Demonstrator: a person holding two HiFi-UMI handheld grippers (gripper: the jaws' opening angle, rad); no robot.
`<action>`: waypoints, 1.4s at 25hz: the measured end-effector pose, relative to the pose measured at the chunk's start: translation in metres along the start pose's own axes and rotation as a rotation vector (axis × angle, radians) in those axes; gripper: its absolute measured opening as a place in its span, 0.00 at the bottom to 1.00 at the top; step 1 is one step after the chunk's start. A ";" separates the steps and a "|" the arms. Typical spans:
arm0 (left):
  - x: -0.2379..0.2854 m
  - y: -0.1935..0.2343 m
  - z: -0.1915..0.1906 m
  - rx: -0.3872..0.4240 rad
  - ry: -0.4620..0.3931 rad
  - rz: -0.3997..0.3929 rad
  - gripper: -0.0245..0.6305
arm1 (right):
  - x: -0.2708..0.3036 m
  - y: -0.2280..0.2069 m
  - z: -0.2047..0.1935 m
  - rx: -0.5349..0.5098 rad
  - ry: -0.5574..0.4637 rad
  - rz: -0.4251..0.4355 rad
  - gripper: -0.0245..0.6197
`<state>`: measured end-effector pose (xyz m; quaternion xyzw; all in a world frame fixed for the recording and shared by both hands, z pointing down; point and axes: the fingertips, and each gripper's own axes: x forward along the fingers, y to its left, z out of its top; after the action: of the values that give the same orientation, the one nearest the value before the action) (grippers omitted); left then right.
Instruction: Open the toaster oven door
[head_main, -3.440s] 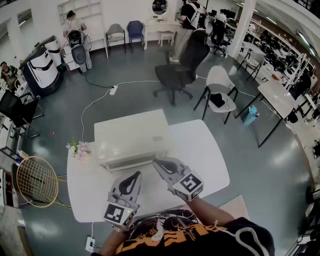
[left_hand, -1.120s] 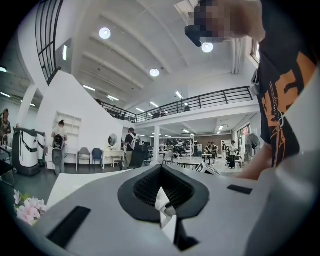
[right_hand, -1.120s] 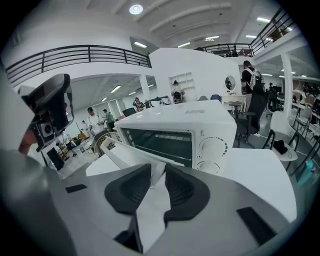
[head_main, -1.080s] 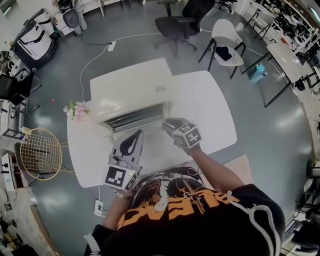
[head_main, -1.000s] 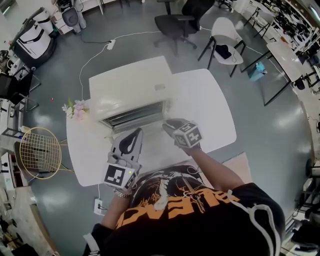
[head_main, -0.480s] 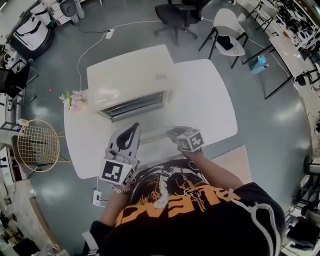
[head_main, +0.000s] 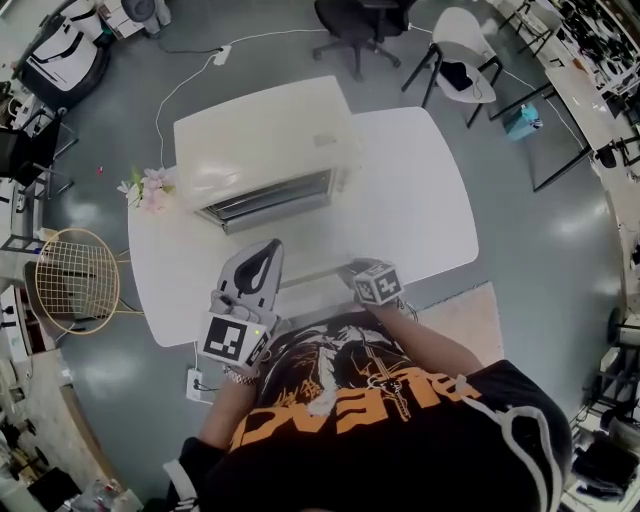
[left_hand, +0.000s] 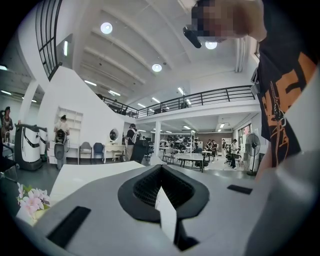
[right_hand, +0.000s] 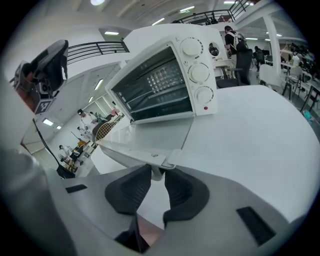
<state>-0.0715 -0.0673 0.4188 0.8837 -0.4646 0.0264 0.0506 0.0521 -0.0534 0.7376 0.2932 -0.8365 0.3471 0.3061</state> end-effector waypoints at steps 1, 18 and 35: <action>-0.001 0.000 -0.001 -0.001 0.004 0.001 0.07 | 0.004 -0.002 -0.006 0.015 0.012 -0.003 0.19; -0.008 0.000 -0.012 -0.014 0.031 0.019 0.07 | 0.043 -0.023 -0.054 0.062 0.174 0.019 0.17; 0.010 -0.015 0.006 0.011 -0.007 -0.045 0.07 | -0.079 -0.006 0.109 -0.198 -0.313 -0.045 0.11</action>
<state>-0.0534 -0.0681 0.4132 0.8943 -0.4444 0.0248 0.0446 0.0734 -0.1180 0.6207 0.3308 -0.8973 0.2061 0.2071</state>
